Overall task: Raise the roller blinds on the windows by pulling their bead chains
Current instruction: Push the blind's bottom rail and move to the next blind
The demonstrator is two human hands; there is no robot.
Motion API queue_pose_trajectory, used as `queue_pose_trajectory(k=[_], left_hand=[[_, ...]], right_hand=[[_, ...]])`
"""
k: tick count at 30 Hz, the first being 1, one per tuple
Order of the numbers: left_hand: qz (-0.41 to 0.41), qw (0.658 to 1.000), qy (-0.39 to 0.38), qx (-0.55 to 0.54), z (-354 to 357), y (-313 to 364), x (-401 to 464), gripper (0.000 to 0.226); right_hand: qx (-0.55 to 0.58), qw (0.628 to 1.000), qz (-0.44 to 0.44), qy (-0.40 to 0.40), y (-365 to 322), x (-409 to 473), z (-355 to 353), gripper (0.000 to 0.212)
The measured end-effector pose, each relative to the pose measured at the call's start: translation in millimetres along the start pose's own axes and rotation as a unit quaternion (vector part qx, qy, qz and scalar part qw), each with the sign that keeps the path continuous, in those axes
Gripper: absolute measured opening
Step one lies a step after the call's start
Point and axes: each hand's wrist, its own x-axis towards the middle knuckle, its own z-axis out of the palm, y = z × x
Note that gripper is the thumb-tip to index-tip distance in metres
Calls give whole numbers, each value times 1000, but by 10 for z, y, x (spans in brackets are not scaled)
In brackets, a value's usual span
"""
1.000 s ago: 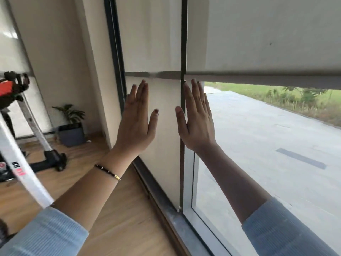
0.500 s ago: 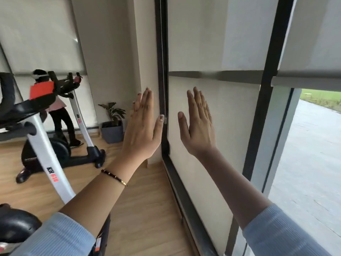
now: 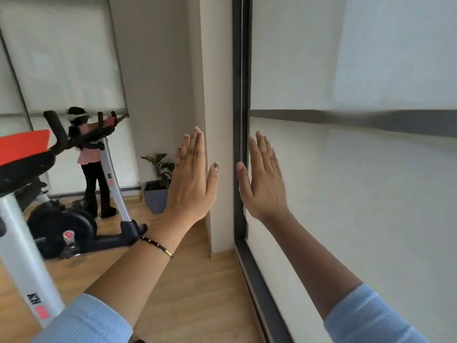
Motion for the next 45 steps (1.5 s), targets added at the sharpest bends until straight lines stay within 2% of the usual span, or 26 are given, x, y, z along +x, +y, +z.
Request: queue_pose_trajectory(k=[10,22,31,40,45], left_hand=[[14,1000,-7,-17,1385,-1474,1015,66],[2,1000,-8,-19,3407,-3203,2389,66],[11,998,-35,-45,4950,-4556,3176,65],[60,983,-83,-153,6493,-5624,4141,64],[41,952,-104,-283,7304,-5876,4501,62]], right_hand=[[21,999,20,27,748,1178,1626,61],[25,998,49,0,2232,2725,3751,62],[30,996,79,-9,3200,3618,5471,61],[5,985,156,72,4470,4485,6782,54],[-11,975,203,91,5125,4829,7295,52]])
